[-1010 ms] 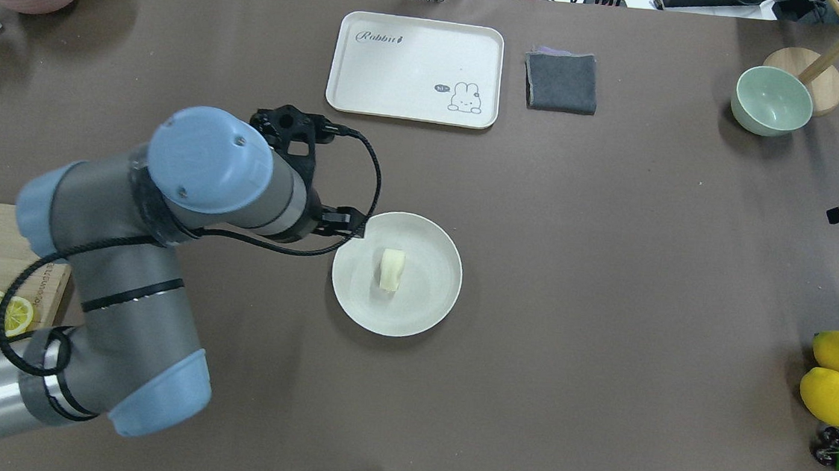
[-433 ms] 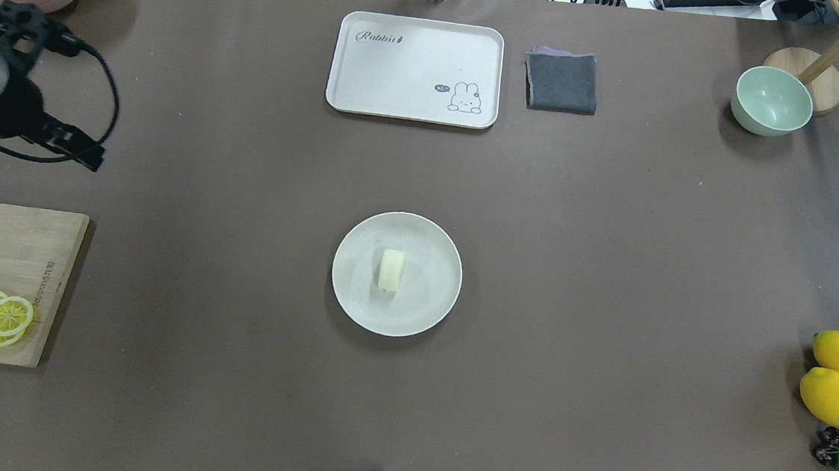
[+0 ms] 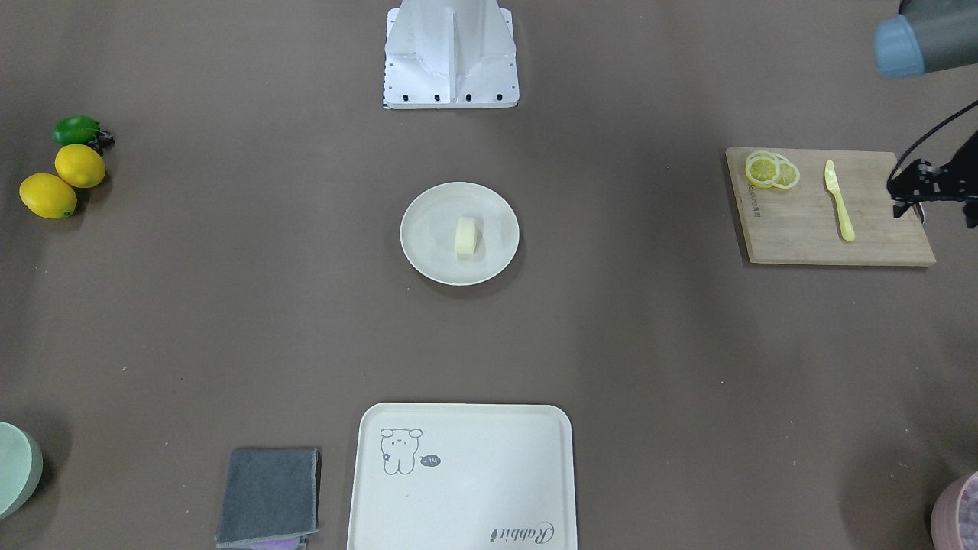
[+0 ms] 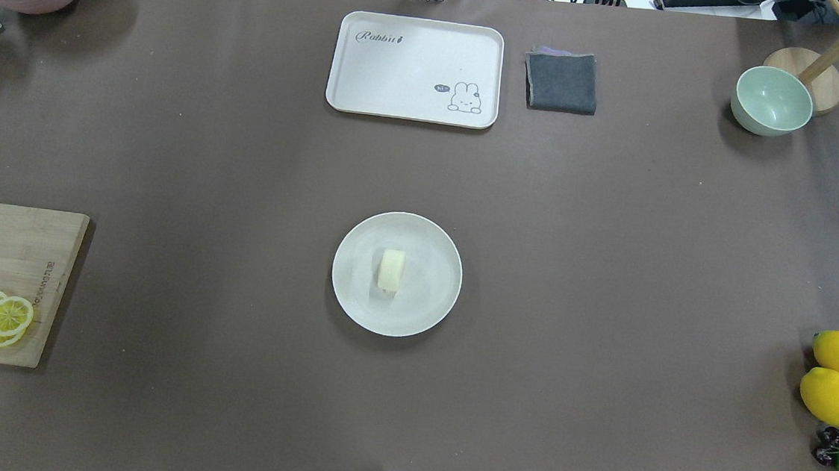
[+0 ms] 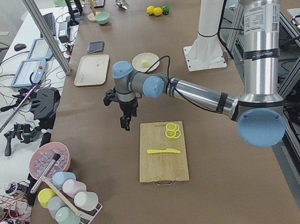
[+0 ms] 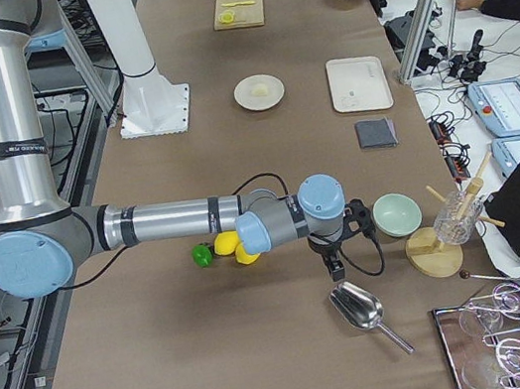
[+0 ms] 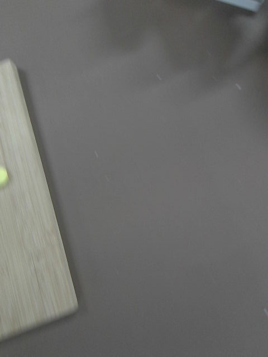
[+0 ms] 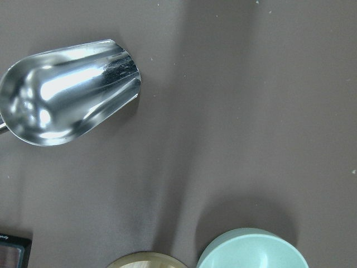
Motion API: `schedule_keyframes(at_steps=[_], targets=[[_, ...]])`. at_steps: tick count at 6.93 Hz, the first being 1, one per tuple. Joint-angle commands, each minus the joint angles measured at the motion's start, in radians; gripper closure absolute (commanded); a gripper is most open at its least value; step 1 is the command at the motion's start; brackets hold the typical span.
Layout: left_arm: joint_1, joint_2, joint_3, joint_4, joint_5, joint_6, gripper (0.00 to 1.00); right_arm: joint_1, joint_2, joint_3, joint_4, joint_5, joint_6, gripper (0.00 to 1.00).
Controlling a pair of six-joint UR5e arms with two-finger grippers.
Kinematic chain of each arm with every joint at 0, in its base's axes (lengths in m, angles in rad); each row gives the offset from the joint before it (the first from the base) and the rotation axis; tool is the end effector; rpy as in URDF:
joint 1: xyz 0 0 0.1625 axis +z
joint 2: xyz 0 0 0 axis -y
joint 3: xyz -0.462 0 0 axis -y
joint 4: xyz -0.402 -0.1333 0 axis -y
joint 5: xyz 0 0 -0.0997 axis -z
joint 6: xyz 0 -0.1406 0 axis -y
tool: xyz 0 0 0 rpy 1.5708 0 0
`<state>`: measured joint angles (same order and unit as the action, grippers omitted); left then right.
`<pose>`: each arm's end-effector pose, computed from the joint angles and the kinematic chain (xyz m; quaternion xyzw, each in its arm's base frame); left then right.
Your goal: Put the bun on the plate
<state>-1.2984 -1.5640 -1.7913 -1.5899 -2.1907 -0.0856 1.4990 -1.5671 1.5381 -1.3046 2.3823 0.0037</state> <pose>0.0883 -0.5081 0.6276 0.0549 0.3178 0.1235 0.9385 -0.0063 -0.5241 0.7068 0.0938 -0.3958 -0.0777 0.9102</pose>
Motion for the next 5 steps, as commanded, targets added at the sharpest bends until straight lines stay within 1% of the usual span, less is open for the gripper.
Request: schedule_keyframes(at_steps=[1, 2, 3, 4, 5], targets=[[-0.1, 0.013, 0.122, -0.024, -0.24, 0.021, 0.02, 0.001, -0.008, -0.001, -0.001, -0.006, -0.001, 0.0], [-0.104, 0.003, 0.166, -0.036, -0.23, 0.02, 0.02, 0.0, -0.019, 0.002, -0.001, -0.009, -0.001, 0.0], [-0.113, 0.016, 0.162, -0.082, -0.231, 0.026, 0.02, 0.001, -0.022, 0.011, -0.001, -0.006, -0.001, 0.0], [-0.12, 0.016, 0.186, -0.132, -0.234, 0.027, 0.02, 0.004, -0.021, 0.023, -0.001, -0.006, 0.001, 0.0], [-0.159, 0.016, 0.197, -0.131, -0.248, 0.027, 0.02, -0.002, -0.008, 0.037, -0.065, 0.001, 0.001, 0.0]])
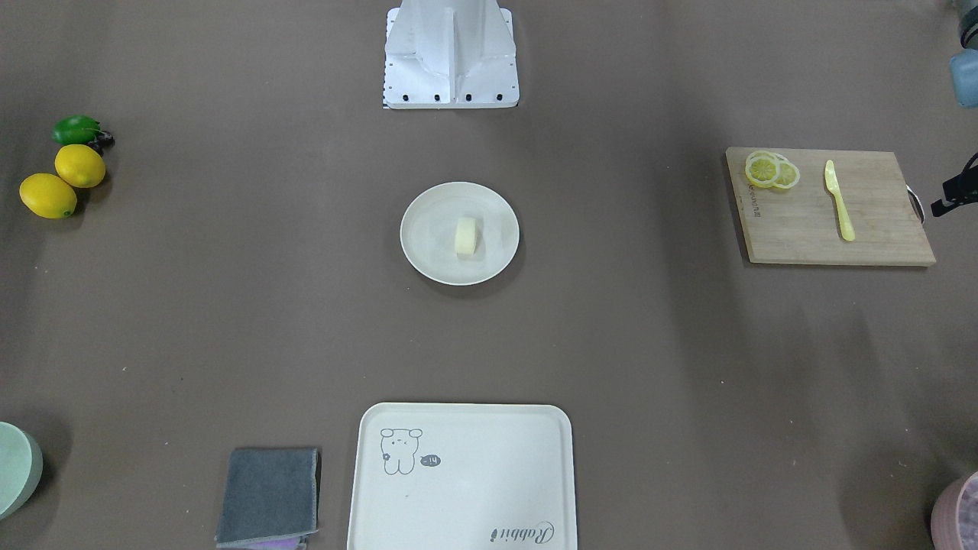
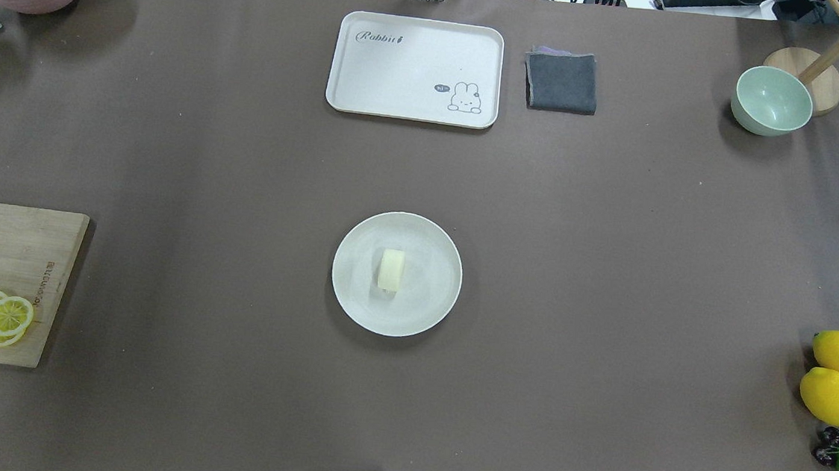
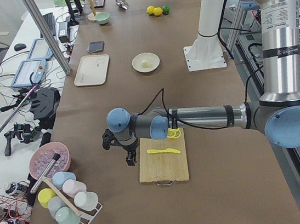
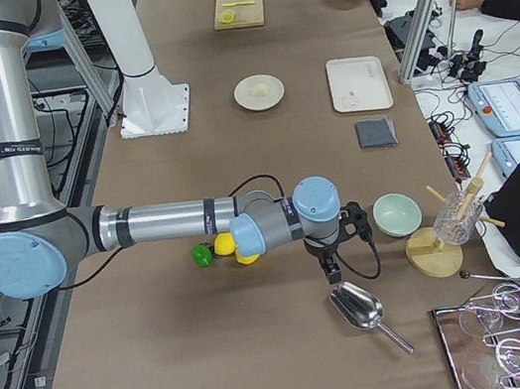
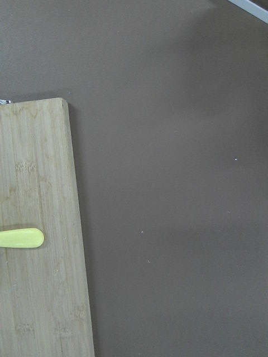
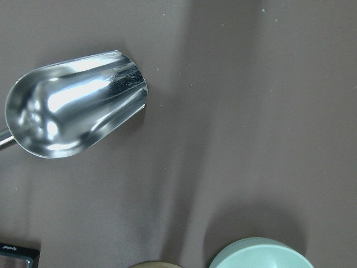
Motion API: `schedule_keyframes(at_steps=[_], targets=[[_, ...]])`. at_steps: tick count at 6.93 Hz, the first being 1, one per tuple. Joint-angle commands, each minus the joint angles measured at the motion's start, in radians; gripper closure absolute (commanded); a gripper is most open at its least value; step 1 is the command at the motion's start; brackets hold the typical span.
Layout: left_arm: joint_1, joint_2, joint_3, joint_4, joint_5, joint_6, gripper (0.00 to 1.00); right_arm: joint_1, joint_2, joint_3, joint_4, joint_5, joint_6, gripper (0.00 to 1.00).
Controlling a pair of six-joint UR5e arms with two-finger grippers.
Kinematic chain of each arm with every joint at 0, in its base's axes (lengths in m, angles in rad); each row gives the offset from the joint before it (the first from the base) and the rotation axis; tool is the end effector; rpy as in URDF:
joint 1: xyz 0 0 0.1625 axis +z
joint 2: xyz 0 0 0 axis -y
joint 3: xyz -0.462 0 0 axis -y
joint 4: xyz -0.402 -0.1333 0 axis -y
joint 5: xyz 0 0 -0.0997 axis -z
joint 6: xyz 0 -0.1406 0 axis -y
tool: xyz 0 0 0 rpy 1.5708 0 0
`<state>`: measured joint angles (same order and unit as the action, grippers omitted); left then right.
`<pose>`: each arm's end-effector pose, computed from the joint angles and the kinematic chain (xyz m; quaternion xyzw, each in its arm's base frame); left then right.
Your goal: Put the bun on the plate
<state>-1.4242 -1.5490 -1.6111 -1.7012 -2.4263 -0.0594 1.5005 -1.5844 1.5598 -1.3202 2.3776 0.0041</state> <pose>0.0468 -0.5027 0.6933 0.0248 0.4184 0.0704 0.9052 -0.0044 -0.5155 0.7068 0.0891 -0.3936 -0.0745 0.9119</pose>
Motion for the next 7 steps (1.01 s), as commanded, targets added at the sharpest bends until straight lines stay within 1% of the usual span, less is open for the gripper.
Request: schedule_keyframes(at_steps=[1, 2, 4, 5, 7], targets=[[-0.041, 0.001, 0.017, -0.023, -0.07, 0.001, 0.02, -0.008, 0.026, 0.038, -0.11, -0.017, -0.003, 0.0], [-0.064, 0.001, 0.017, -0.021, -0.091, 0.0, 0.02, -0.006, 0.02, 0.04, -0.111, -0.021, -0.006, 0.0], [-0.064, 0.003, 0.025, -0.023, -0.088, 0.0, 0.02, -0.006, 0.012, 0.04, -0.111, -0.021, -0.018, 0.0], [-0.064, 0.021, 0.022, -0.023, -0.085, 0.001, 0.02, -0.006, -0.006, 0.051, -0.111, -0.021, -0.018, 0.0], [-0.064, 0.009, 0.046, -0.024, -0.085, 0.0, 0.02, -0.006, -0.028, 0.08, -0.111, -0.021, -0.018, 0.0]])
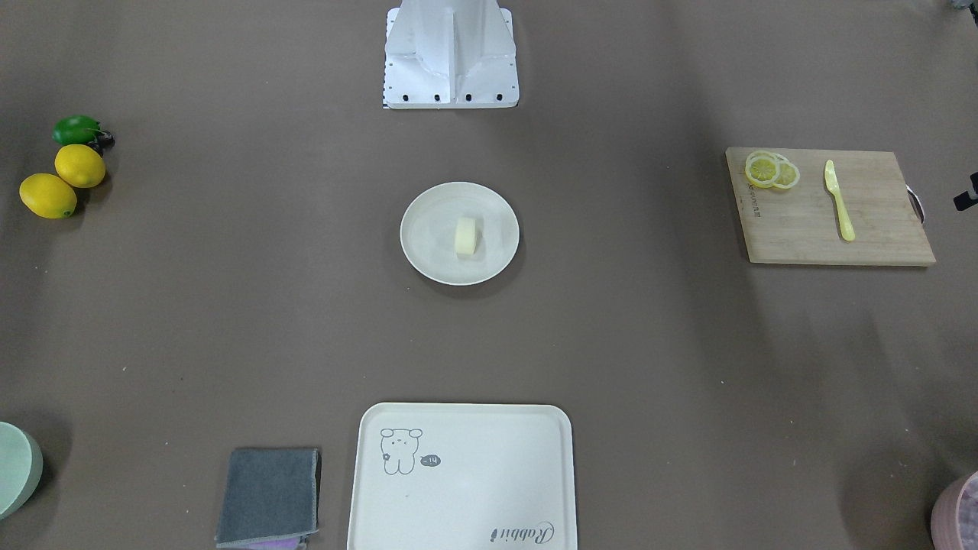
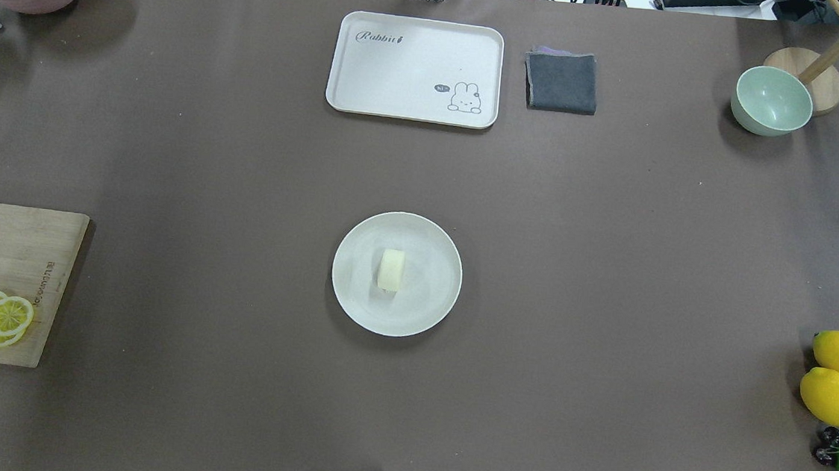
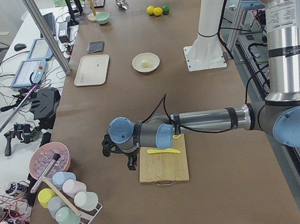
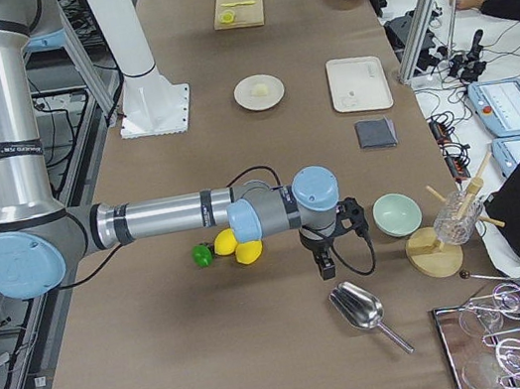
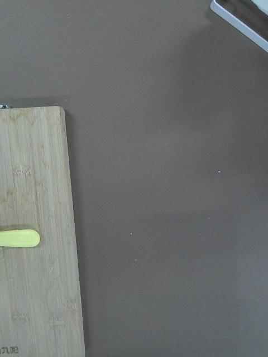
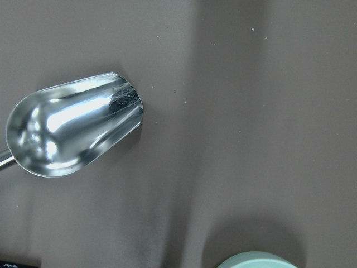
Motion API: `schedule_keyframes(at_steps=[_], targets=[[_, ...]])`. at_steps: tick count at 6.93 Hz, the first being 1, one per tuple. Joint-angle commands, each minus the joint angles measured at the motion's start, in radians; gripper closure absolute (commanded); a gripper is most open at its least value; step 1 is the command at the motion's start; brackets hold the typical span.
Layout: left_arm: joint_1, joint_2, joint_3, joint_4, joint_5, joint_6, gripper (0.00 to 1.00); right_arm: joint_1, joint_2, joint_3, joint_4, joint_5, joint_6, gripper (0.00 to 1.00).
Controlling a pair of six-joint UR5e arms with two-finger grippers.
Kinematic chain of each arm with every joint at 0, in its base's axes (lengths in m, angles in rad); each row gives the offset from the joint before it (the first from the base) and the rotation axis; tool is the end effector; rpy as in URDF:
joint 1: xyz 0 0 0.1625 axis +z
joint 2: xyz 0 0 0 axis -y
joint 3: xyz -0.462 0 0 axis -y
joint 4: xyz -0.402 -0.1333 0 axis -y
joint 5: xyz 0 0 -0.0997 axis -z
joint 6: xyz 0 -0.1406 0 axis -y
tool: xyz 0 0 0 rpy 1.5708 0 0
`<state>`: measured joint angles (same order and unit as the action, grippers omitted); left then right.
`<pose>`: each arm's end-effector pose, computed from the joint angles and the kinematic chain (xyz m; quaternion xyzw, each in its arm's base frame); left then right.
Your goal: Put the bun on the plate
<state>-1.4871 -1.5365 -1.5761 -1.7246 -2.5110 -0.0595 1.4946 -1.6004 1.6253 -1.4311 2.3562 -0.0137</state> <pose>0.0217 -0.4952 0.7057 0.0231 0.4549 0.0390 0.8894 -0.0045 -0.5040 0.6960 0.0640 -0.3836 -0.0728 0.9184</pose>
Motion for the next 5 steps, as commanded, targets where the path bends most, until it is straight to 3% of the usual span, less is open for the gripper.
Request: schedule_keyframes(at_steps=[1, 5], targets=[[-0.001, 0.004, 0.007, -0.004, 0.0, 0.0, 0.02, 0.0, -0.015, 0.015, 0.0, 0.0, 0.0, 0.0], [-0.001, 0.007, 0.008, -0.056, 0.001, 0.0, 0.02, 0.0, -0.032, 0.021, 0.001, 0.0, 0.0, 0.0]])
